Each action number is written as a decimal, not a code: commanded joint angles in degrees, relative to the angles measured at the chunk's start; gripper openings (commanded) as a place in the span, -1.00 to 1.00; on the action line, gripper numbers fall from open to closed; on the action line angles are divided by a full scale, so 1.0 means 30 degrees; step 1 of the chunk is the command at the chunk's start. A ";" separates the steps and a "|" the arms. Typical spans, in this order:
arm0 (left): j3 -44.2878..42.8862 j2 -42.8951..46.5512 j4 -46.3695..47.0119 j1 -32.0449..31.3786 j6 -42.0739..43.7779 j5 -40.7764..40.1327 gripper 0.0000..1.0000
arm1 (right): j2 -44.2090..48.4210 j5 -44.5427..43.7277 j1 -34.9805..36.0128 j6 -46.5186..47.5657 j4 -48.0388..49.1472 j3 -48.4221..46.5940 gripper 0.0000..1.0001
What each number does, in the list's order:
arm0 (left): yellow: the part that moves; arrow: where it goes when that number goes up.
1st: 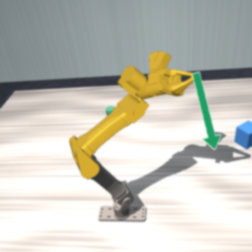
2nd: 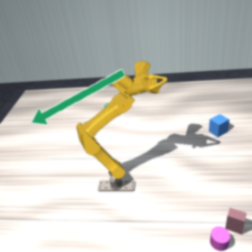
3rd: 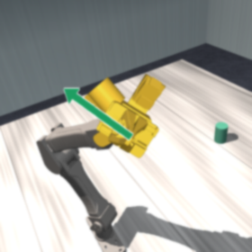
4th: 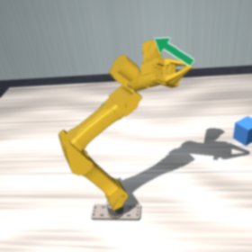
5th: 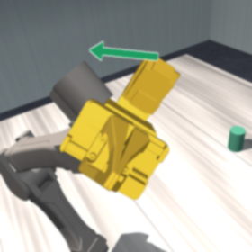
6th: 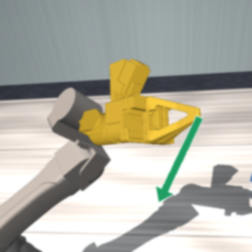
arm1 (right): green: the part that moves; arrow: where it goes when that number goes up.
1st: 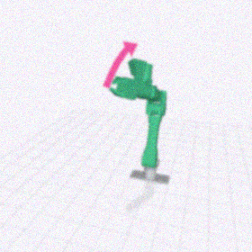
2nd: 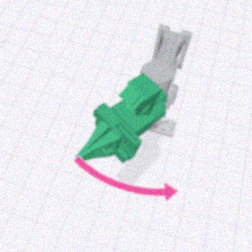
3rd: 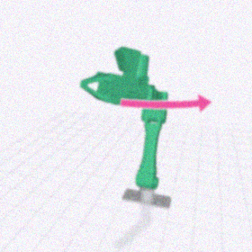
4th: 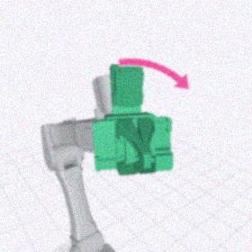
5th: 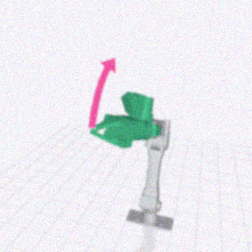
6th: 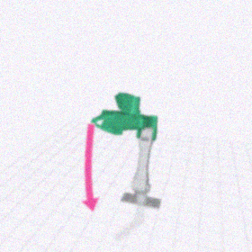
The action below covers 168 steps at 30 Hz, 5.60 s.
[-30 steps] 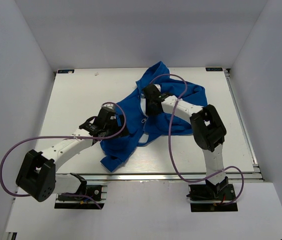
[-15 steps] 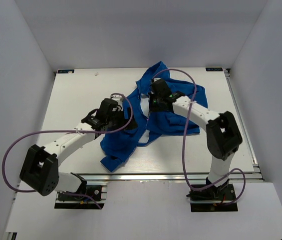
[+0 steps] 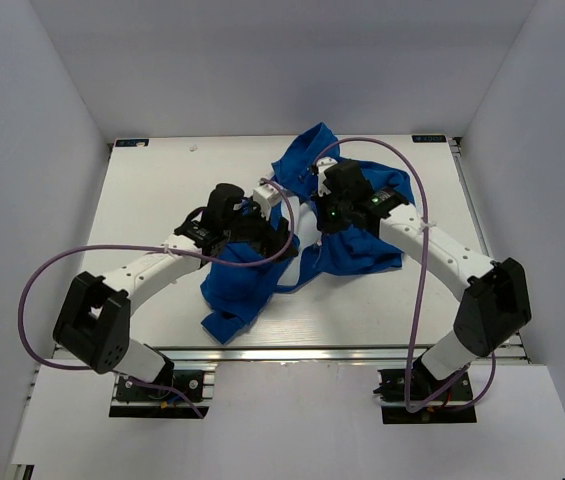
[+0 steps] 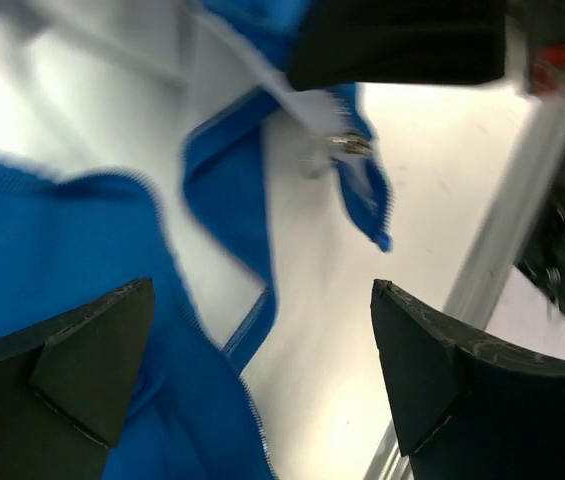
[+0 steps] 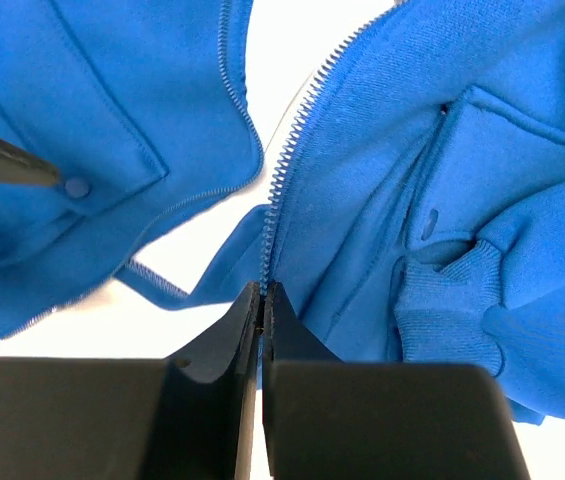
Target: Zip up the jacket
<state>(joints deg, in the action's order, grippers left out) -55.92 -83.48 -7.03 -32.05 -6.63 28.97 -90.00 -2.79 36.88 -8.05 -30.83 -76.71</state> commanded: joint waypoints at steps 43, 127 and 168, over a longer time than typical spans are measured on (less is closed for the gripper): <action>-0.0641 -0.0417 0.5828 -0.3085 0.2857 0.2619 -1.00 | 0.3866 0.1724 -0.0576 -0.2032 0.0081 -0.0300 -1.00; -0.2921 -0.2846 0.6827 -0.2177 0.3265 0.9885 -0.06 | 0.5448 0.4444 -0.0839 -0.0362 0.0579 -0.0622 -1.00; -0.4184 0.0784 -0.7328 -0.8710 0.2447 -0.6411 -1.00 | 0.2167 -0.2499 -0.0839 -0.1388 0.1545 -0.2409 -1.00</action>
<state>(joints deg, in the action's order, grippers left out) -70.02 -85.27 -23.22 -55.86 3.73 4.93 -82.89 -2.85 35.70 -12.71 -33.63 -80.51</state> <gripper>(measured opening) 0.025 0.023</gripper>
